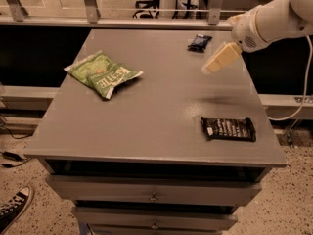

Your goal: Move rxbar blueberry near green jalapeno chip bag

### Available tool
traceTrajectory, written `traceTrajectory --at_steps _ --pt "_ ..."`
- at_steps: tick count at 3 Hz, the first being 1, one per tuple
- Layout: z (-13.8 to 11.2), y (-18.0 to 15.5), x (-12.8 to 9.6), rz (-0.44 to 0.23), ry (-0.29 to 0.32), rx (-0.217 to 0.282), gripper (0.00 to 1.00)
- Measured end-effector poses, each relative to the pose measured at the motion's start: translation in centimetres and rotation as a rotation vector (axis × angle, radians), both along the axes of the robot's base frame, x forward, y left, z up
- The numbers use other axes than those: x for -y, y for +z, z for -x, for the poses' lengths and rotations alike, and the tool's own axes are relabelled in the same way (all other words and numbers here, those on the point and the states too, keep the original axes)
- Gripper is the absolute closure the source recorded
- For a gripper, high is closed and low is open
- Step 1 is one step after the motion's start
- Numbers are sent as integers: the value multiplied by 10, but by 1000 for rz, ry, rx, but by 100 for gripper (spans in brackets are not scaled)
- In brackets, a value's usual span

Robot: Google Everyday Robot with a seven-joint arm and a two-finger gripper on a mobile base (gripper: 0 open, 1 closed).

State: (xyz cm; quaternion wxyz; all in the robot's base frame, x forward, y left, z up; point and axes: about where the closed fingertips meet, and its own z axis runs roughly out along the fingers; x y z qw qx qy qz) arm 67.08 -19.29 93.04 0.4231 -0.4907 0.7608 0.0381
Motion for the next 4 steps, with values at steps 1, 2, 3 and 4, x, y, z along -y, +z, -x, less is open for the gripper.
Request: traceTrajectory --at_steps 1,2,3,4 --pt "-8 -3 -9 -32 -4 4 0" --pt "-37 -11 -23 -97 -22 26 0" --pt "-72 -23 -28 -157 -60 43 0" --pt "-109 -43 -21 -195 -122 59 0"
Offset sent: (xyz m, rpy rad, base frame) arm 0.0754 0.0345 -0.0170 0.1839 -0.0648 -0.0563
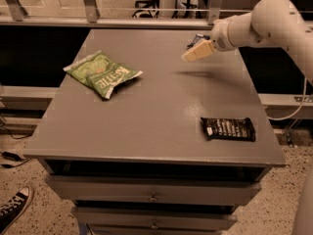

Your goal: Move rxbar blueberry near green jalapeno chip bag

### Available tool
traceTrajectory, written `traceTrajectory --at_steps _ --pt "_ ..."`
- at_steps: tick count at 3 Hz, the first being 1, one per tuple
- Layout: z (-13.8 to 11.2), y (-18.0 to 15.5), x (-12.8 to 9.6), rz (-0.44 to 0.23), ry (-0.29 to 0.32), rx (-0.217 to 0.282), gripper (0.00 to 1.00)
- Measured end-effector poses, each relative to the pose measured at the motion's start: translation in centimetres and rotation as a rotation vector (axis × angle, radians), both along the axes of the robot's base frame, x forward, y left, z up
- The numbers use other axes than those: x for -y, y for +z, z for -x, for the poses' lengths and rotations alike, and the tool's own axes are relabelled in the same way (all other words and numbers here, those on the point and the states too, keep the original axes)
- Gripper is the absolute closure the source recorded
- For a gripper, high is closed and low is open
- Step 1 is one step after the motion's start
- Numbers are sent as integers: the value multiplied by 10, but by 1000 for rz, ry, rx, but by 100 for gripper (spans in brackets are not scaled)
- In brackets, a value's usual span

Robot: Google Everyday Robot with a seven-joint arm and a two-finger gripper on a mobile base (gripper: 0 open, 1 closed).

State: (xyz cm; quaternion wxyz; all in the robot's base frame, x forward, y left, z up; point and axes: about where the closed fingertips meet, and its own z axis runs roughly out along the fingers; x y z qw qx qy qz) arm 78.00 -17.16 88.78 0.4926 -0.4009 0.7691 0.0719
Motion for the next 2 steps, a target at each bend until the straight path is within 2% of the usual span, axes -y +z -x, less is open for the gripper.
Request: traceTrajectory --at_steps 2 --pt "-52 -26 22 -69 -123 -1 0"
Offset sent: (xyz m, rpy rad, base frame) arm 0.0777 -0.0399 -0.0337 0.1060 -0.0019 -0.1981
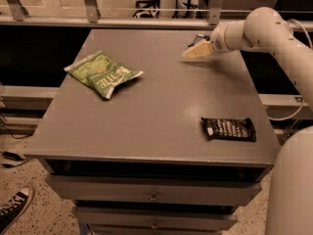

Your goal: Move rxbar blueberry near green jalapeno chip bag

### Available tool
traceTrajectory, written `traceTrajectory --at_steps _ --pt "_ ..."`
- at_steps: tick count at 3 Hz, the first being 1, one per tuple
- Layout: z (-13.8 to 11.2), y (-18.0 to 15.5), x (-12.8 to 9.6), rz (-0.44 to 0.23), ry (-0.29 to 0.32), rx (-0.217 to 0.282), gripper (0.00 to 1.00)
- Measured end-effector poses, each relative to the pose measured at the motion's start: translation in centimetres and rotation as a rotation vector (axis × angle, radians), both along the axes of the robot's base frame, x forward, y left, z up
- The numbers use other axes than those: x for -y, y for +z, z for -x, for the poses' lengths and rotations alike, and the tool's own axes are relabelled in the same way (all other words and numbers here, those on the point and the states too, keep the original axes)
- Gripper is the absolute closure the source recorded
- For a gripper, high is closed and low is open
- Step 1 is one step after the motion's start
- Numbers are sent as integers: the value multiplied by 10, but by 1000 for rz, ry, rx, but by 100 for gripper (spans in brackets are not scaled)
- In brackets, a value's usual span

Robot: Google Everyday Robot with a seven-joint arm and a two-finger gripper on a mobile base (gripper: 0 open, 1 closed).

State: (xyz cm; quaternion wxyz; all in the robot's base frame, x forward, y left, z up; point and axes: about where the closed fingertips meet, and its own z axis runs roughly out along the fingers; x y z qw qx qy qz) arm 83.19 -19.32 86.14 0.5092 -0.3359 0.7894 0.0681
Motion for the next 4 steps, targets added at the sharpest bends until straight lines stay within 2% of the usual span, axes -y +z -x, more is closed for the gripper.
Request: traceTrajectory --at_steps 1,2,4 --pt "-15 -8 8 -34 -46 -7 0" --pt "-23 -9 15 -76 -83 -12 24" --pt "-24 -9 20 -100 -104 -14 70"
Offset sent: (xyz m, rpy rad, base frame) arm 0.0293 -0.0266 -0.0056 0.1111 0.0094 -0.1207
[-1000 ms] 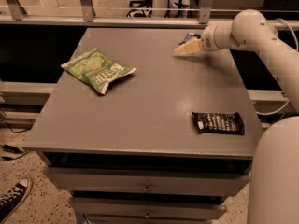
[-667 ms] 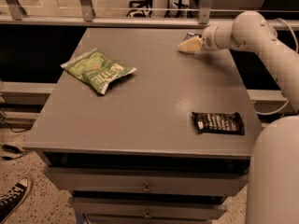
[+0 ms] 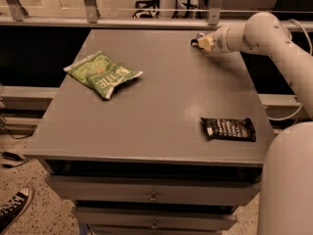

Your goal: Move rxbar blueberry near green jalapeno chip bag

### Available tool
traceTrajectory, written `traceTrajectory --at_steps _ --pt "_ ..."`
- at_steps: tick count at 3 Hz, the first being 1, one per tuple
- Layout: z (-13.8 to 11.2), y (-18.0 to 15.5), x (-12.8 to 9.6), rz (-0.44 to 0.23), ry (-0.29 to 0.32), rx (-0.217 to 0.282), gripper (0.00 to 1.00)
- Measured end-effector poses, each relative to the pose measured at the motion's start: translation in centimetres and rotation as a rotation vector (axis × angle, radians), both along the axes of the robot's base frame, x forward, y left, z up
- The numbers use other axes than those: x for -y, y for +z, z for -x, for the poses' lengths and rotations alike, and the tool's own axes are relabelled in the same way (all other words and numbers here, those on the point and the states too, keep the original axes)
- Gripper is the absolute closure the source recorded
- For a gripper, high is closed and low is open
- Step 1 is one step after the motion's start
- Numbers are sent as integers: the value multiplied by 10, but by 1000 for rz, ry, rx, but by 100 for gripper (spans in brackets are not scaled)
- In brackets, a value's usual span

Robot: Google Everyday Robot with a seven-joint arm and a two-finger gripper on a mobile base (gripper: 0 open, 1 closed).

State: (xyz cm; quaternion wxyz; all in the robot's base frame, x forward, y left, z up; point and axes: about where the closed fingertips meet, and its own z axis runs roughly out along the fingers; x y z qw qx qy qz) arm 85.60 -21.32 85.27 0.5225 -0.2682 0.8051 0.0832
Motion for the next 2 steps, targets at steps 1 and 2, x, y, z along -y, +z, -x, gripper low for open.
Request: traceTrajectory --at_steps 1,2 --pt "5 3 0 -9 3 3 94" --pt "17 18 -15 -30 48 22 100"
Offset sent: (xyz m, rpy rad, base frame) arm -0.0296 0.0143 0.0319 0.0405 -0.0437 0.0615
